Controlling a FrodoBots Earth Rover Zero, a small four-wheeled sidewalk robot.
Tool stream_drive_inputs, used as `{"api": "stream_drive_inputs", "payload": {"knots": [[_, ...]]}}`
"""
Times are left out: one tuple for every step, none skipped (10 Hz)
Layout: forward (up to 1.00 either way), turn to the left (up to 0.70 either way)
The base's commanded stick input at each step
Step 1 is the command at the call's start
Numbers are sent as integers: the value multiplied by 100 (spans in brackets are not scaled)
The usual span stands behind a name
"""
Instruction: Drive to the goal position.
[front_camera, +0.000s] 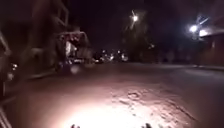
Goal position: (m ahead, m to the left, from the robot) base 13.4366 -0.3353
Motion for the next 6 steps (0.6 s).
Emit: {"api": "stream_drive_inputs", "payload": {"knots": [[85, 0], [85, 0], [85, -18], [85, -34], [85, -6], [85, 0]]}}
